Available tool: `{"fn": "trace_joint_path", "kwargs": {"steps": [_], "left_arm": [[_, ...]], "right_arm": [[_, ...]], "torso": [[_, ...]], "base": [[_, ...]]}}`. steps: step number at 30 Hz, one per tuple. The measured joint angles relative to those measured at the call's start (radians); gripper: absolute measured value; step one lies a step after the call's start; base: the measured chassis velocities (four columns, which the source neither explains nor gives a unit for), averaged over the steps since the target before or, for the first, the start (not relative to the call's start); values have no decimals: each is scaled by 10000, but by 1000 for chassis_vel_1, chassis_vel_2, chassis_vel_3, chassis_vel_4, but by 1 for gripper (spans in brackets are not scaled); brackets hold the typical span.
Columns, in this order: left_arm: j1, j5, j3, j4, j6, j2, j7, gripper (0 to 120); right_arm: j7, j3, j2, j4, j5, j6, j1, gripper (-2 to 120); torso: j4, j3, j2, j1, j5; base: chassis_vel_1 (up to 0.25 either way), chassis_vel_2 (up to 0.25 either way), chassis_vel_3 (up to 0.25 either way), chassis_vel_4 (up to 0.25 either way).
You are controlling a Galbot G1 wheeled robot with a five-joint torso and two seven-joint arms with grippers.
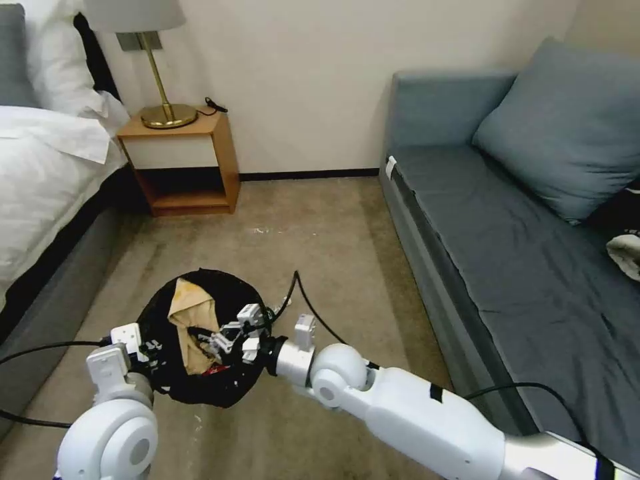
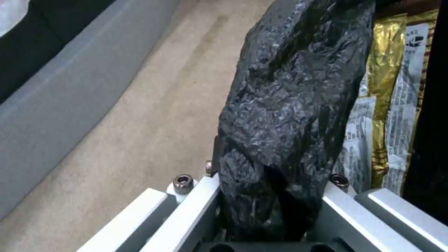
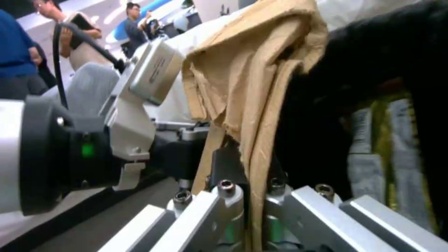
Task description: Pick up the trash bin, then pick up the garbage on the floor and place it into the trash bin.
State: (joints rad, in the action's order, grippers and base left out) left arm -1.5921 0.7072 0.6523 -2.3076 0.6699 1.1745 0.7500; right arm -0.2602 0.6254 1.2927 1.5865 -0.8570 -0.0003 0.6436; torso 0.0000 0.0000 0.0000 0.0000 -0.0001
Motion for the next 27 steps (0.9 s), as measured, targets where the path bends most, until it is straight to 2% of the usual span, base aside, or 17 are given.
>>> {"fn": "trace_joint_path", "kwargs": {"steps": [10,13,14,17,18,21,23,26,27], "left_arm": [[35,16,-31,29,14,10,2,1],[68,145,-31,29,14,-19,2,1],[68,145,-31,29,14,-19,2,1],[105,161,-19,29,14,-20,3,1],[105,161,-19,29,14,-20,3,1],[109,165,-16,29,14,-46,5,1],[112,165,-15,29,15,-49,5,1],[108,166,-12,29,14,-69,8,1],[108,166,-12,29,14,-69,8,1]], "right_arm": [[331,246,573,-537,358,347,-27,0],[664,257,642,-582,732,761,-27,17],[664,257,642,-582,732,761,-27,17],[890,117,642,-768,1380,881,-22,31],[890,117,642,-768,1380,881,-22,31],[913,-52,662,-860,1526,955,31,46],[906,-65,653,-862,1539,956,32,48],[844,-107,515,-880,1669,973,27,63],[844,-107,515,-880,1669,973,27,63]], "torso": [[1,0,0,0,0],[0,0,0,0,0],[0,0,0,0,0],[-1,0,0,-1,0],[-1,0,0,-1,0],[0,0,0,0,1],[0,0,0,-1,1],[-1,0,0,0,2],[-1,0,0,0,2]], "base": [[0,0,0,0],[0,0,0,0],[0,0,0,0],[0,0,0,0],[0,0,0,0],[0,0,0,0],[0,0,0,0],[0,0,0,0],[0,0,0,0]]}}
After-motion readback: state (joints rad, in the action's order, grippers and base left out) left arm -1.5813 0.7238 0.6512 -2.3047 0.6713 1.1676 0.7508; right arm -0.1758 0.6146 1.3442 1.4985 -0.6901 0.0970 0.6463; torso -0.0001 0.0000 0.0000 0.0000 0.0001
